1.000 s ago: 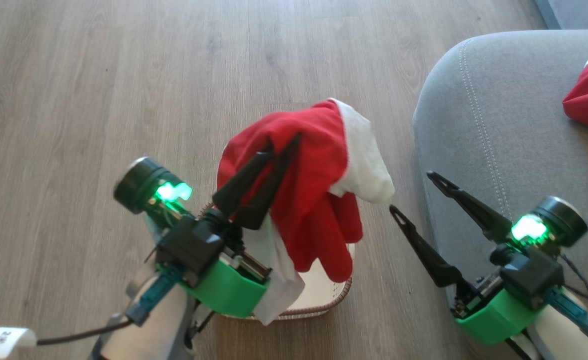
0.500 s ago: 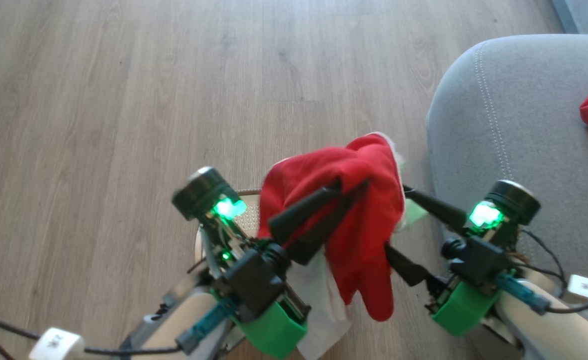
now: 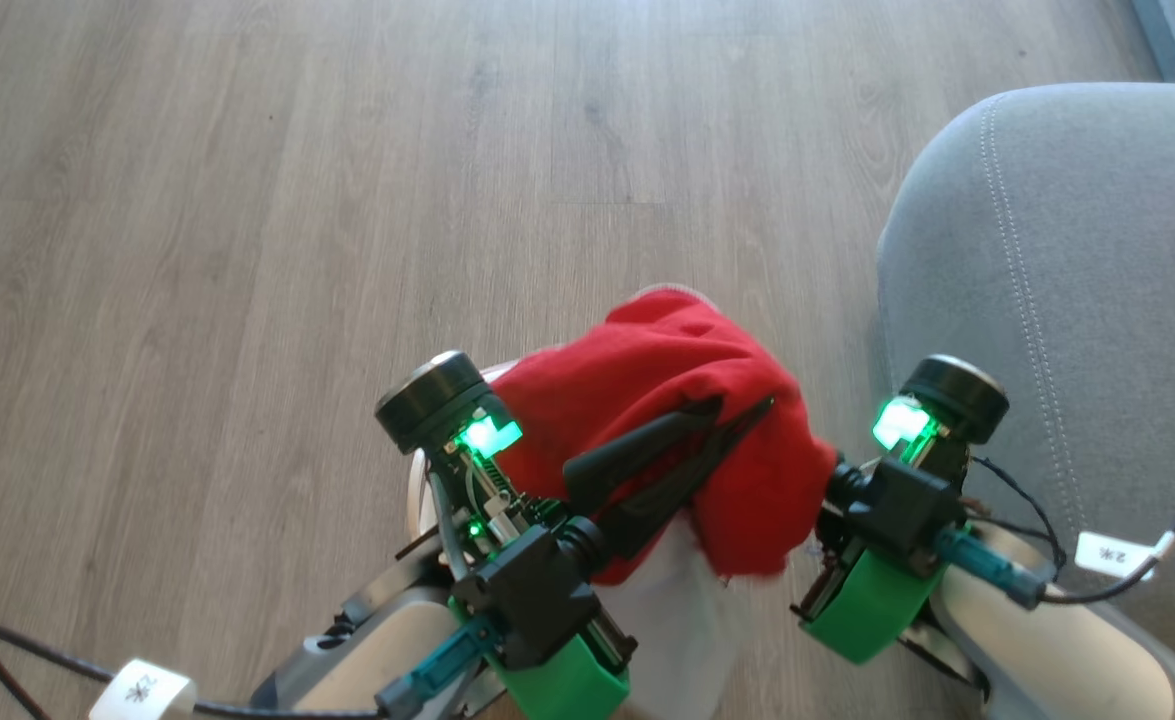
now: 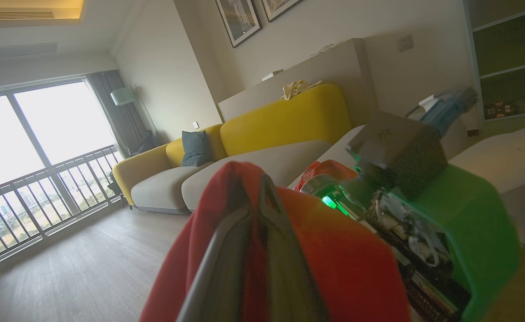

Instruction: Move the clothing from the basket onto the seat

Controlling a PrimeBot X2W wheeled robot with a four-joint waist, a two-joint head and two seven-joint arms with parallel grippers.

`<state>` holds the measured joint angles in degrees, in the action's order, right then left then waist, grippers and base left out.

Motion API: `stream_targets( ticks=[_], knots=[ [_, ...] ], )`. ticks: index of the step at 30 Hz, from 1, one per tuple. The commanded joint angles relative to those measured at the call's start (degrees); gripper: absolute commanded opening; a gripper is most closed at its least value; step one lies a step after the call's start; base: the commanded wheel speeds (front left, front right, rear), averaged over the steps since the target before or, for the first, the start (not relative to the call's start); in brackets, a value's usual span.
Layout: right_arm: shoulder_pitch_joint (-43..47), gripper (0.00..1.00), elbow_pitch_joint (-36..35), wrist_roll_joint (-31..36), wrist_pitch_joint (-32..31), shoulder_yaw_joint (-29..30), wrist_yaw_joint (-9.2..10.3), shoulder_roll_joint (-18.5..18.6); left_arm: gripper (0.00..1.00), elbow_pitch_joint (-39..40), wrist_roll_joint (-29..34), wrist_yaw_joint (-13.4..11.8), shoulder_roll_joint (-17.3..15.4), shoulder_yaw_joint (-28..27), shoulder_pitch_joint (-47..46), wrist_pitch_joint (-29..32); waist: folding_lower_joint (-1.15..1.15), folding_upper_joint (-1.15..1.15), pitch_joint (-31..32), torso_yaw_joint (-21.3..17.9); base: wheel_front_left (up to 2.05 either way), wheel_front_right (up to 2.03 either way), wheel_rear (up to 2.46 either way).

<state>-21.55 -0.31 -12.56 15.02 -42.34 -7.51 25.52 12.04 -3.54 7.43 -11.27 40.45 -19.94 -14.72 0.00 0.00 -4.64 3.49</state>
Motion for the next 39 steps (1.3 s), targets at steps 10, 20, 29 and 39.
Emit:
stream_targets(
  ticks=[10, 20, 29, 39],
  knots=[
    [5.17, 0.0, -4.03, -4.96, -0.02, 7.21, 0.02, -4.51, 0.41, 1.41, -1.24, 0.05, -0.06, -2.78, -1.65, -0.28, 0.0, 0.0, 0.65, 0.83, 0.0, 0.0, 0.0],
    [8.05, 0.0, -4.61, -8.21, -0.02, 17.35, 0.02, -8.27, 1.0, 1.34, -1.08, 0.05, 0.88, -5.3, 0.1, -0.28, 0.0, 0.0, 1.51, 0.52, 0.0, 0.0, 0.0],
    [7.89, 0.0, -4.89, -7.62, -0.02, 29.15, 0.02, -10.4, 1.0, -0.7, -0.51, 0.05, -0.5, -6.42, 2.26, -0.28, 0.0, 0.0, 0.75, 0.4, 0.0, 0.0, 0.0],
    [8.62, 0.0, -6.25, -4.47, -0.02, 44.22, 0.02, -12.31, 1.0, -5.56, -0.38, 0.05, -1.6, -6.77, 5.3, -0.28, 0.0, 0.0, 0.29, -0.43, 0.0, 0.0, 0.0]
  ],
)
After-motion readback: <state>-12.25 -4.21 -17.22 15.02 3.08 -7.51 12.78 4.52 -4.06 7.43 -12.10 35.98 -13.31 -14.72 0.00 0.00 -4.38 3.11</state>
